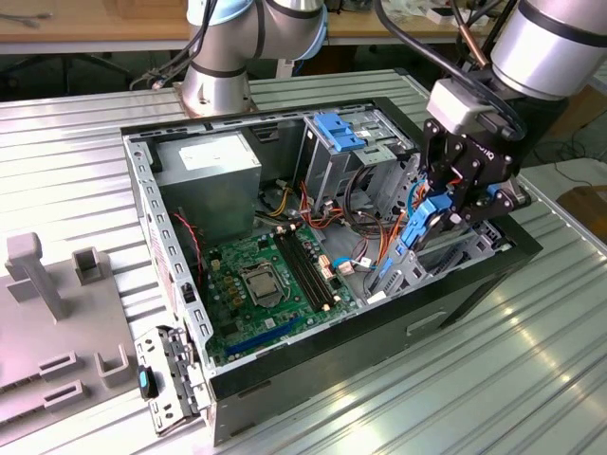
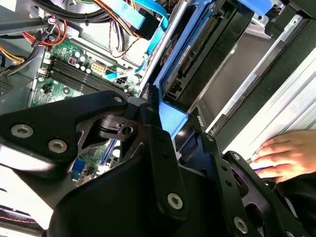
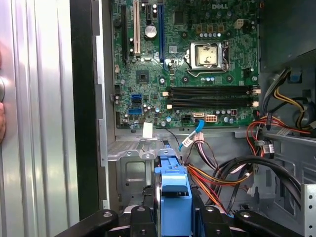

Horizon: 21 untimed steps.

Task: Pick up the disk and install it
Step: 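Insert the disk into the insertion slot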

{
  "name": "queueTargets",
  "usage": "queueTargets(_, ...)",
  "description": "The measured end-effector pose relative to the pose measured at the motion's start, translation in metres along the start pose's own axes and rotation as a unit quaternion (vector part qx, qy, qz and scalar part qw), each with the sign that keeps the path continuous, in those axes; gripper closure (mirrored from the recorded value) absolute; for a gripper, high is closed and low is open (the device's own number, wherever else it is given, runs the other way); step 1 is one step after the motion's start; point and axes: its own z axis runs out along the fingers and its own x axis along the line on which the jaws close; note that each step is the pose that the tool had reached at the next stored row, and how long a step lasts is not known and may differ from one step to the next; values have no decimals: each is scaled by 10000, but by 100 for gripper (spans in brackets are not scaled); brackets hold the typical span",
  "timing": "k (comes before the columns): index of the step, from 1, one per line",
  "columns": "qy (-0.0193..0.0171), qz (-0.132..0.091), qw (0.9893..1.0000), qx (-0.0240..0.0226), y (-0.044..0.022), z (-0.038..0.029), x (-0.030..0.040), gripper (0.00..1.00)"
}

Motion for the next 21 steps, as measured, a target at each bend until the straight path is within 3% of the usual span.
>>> queueTargets(21,-1,0,10000,0,3,113,0,63)
